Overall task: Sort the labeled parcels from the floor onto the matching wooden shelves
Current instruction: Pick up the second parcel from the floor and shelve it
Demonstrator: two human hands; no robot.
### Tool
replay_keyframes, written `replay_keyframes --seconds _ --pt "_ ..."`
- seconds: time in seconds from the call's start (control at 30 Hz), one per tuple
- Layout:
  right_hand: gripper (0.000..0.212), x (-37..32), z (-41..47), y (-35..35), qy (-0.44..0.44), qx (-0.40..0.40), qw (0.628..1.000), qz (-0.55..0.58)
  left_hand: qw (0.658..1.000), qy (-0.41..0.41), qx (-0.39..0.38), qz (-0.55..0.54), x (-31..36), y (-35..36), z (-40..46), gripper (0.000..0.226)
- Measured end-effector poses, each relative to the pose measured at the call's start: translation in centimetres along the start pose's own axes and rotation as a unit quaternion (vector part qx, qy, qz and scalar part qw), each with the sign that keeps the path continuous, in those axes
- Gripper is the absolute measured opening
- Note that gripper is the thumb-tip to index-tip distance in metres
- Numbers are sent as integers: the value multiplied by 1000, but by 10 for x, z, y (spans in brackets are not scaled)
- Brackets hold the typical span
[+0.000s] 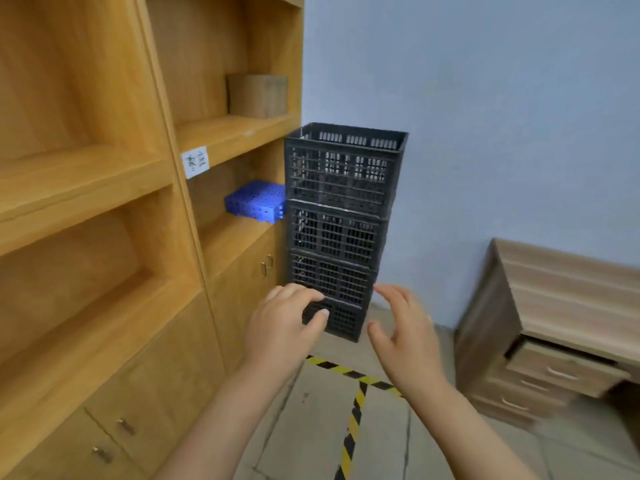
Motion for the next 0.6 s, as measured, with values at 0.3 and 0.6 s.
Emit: replay_keyframes --seconds 0.3,0.6 --pt "49 182 -70 -154 165 77 982 -49 985 117 -111 -53 176 163 34 28" --pt "44 292 -99 -231 289 139 942 -96 954 210 -193 -94 277 278 91 26"
Point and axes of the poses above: each hand's wrist, its own z-axis towards the middle knuckle, its own y-axis out of the palm, x = y × z, the point moved 9 cm from there along z, towards the middle knuckle, and after that the axes turned 8 degrees about -x, right-handed, at the moved point
